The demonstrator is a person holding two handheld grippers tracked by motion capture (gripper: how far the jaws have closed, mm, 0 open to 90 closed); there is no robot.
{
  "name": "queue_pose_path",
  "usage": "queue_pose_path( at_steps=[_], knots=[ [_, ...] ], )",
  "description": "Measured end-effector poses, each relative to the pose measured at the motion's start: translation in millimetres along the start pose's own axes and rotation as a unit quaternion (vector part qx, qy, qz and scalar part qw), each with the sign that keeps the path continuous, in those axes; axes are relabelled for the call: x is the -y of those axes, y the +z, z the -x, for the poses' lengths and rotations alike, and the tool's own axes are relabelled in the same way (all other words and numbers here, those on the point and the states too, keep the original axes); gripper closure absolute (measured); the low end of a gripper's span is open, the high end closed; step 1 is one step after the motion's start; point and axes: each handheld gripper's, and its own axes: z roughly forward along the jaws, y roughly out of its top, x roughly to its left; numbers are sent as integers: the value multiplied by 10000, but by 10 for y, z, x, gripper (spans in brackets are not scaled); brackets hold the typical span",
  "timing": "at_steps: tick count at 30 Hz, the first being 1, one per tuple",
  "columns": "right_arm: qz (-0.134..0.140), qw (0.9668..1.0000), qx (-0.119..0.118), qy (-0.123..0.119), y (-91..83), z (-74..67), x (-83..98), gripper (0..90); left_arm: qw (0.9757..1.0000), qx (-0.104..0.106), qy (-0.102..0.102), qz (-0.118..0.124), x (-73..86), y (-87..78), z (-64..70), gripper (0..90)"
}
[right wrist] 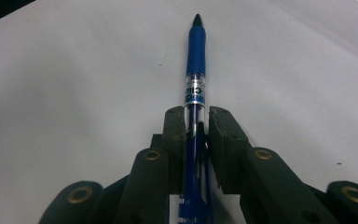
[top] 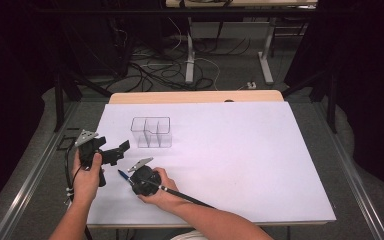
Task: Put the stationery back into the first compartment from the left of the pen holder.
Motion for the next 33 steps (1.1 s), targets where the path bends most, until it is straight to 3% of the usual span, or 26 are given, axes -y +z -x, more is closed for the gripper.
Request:
queue_pose_path(
  at_steps=[18, 26, 33],
  knots=[
    [207, 9996, -109, 141, -81, 73, 0, 778, 10000, 18, -28, 20, -6, -9, 4, 2],
    [482, 9986, 26, 218, -238, 187, -13, 778, 9998, 133, -122, 111, -29, -36, 7, 2],
    [704, 9972, 160, 217, -402, 318, -6, 778, 9997, 189, -73, 122, -58, -54, 36, 2]
  ],
)
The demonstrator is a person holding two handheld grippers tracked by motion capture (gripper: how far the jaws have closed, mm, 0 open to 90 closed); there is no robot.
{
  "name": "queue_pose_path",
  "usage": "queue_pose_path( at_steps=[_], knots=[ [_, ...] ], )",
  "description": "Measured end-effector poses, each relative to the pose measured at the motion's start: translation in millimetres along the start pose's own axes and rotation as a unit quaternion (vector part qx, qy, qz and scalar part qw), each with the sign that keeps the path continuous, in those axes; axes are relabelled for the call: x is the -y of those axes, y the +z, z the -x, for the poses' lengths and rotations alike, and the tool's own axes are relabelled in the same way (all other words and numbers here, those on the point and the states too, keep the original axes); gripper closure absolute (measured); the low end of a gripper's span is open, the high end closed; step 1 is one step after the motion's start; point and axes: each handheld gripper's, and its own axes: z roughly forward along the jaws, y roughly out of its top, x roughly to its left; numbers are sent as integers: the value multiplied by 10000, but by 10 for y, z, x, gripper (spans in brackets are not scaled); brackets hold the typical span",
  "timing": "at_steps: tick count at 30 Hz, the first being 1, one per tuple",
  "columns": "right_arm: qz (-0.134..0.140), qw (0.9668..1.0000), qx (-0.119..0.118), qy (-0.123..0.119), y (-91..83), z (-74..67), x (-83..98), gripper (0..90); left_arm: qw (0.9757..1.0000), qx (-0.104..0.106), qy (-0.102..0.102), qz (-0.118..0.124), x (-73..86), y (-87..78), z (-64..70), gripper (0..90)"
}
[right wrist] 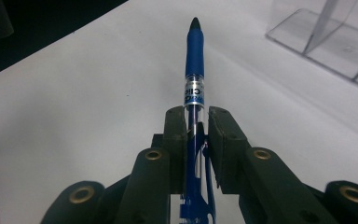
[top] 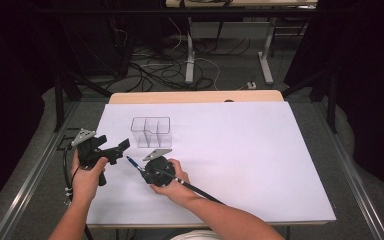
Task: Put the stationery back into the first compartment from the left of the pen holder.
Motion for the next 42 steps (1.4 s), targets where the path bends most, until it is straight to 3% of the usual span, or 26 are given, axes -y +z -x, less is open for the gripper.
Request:
queue_pose_path(
  at_steps=[7, 16, 26, 35, 39, 42],
  knots=[
    [126, 9999, 116, -5, -144, 90, -7, 778, 10000, -11, -67, 55, -46, -12, 35, 2],
    [387, 9988, 296, -30, -338, 218, -36, 778, 9999, 122, 105, 30, -82, -11, 131, 3],
    [660, 9967, 464, 84, -570, 422, -64, 778, 9993, 371, -85, 18, -99, -9, 189, 44],
    [786, 9951, 586, 97, -704, 503, -64, 778, 9979, 574, -277, -105, -117, 4, 276, 180],
    [915, 9938, 627, 43, -761, 538, -63, 778, 9979, 598, -226, -123, -126, 14, 309, 254],
    [963, 9931, 668, 60, -796, 573, -61, 778, 9975, 616, -298, -161, -135, 26, 345, 275]
  ],
)
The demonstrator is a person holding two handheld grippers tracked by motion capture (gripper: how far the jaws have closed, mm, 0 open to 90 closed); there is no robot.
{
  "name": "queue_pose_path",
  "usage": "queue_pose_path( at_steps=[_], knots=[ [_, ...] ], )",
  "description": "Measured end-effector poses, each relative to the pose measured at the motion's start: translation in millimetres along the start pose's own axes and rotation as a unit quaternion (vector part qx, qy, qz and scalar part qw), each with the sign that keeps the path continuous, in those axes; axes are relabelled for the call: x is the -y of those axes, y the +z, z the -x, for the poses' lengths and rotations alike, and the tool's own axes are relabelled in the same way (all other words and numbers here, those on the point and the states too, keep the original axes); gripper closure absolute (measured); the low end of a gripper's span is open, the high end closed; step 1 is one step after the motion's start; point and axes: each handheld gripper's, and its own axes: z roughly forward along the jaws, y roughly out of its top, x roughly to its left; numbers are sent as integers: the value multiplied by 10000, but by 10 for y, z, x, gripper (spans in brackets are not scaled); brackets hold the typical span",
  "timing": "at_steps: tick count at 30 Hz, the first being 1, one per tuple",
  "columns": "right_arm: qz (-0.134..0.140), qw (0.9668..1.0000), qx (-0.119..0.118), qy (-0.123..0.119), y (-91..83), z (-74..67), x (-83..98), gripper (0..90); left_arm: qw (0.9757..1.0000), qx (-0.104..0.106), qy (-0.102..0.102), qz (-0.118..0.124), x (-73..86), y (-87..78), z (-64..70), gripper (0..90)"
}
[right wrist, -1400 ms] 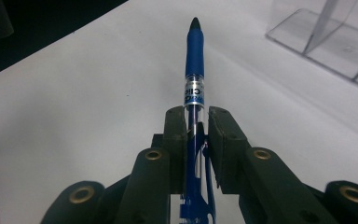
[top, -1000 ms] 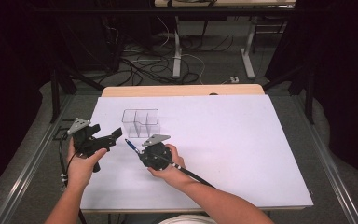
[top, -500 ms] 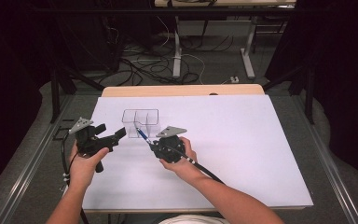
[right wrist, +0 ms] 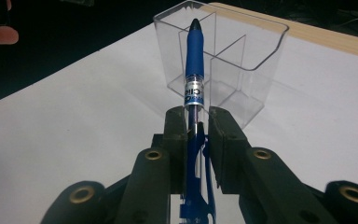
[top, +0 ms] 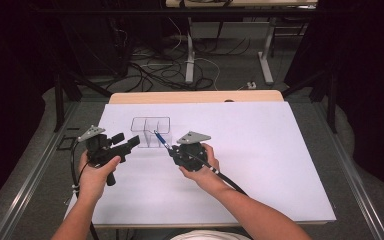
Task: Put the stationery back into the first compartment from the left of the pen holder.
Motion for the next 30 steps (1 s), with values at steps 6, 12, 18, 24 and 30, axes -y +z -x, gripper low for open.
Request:
queue_pose_path(
  at_steps=[6, 12, 18, 24, 30],
  knots=[
    [50, 9999, 50, 80, -76, 81, -33, 778, 9992, 199, -336, -27, -53, 46, 61, 316],
    [139, 9998, 120, 63, -144, 164, -71, 778, 9967, 341, -723, -132, -99, 134, 89, 394],
    [227, 9995, 156, 168, -213, 196, -101, 778, 9904, 601, -1214, -271, -160, 234, 142, 453],
    [305, 9992, 182, 193, -230, 208, -143, 778, 9830, 719, -1655, -346, -206, 309, 176, 504],
    [305, 9993, 131, 154, -227, 167, -202, 778, 9786, 832, -1837, -401, -232, 383, 220, 538]
  ],
)
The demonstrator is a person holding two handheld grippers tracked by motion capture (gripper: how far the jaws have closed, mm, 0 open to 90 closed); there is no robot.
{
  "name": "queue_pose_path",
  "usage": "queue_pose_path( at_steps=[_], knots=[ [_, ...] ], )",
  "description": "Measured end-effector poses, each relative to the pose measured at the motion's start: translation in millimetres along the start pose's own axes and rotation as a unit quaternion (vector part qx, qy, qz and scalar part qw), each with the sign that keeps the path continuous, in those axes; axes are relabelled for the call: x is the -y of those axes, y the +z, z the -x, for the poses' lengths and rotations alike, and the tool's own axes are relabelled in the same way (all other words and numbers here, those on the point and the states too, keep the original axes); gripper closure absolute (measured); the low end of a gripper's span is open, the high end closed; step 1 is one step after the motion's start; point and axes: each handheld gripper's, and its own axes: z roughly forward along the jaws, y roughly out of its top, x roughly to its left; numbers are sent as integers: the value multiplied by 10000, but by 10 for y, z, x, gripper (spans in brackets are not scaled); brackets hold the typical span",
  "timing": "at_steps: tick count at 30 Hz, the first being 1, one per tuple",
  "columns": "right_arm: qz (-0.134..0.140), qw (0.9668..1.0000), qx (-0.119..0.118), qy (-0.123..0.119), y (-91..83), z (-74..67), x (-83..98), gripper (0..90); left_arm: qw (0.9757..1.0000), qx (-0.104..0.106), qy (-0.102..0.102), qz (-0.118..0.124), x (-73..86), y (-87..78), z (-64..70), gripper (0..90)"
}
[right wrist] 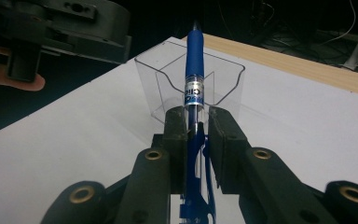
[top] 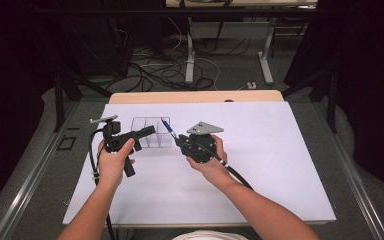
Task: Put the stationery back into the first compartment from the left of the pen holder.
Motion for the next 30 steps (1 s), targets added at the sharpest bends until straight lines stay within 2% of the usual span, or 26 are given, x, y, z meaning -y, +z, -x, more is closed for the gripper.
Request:
queue_pose_path(
  at_steps=[1, 2, 3, 4, 6, 16, 17, 21, 26, 28, 30],
  knots=[
    [73, 10000, -8, -18, 9, -8, -3, 778, 10000, 19, 56, -44, -7, 5, -5, 538],
    [88, 10000, -10, -2, 11, -18, -8, 778, 10000, 39, -18, -49, -5, 20, 6, 538],
    [92, 10000, -14, -5, 12, -25, -15, 778, 9999, 67, 7, -83, -11, 30, 1, 540],
    [101, 9999, -19, -17, 12, -29, -21, 778, 9998, 105, -100, -103, -11, 44, 14, 549],
    [142, 9999, -19, -5, 11, -39, -27, 778, 9997, 166, -111, -169, -15, 69, 23, 553],
    [163, 9999, -23, 20, 4, -34, -42, 778, 9991, 172, -207, -314, -28, 168, 74, 551],
    [164, 9999, -30, 22, 2, -34, -43, 778, 9993, 196, -203, -260, -25, 187, 78, 549],
    [155, 9999, -38, 45, -9, -34, -51, 778, 9986, 266, -250, -379, -24, 246, 105, 547],
    [232, 9997, -64, 46, 1, -57, -49, 778, 9985, 284, -276, -377, -28, 311, 140, 551],
    [134, 9999, -63, 35, -5, -69, -52, 778, 9984, 315, -303, -369, -34, 328, 139, 554],
    [210, 9997, -105, 27, 11, -80, -44, 778, 9981, 357, -362, -335, -36, 347, 141, 568]
  ],
)
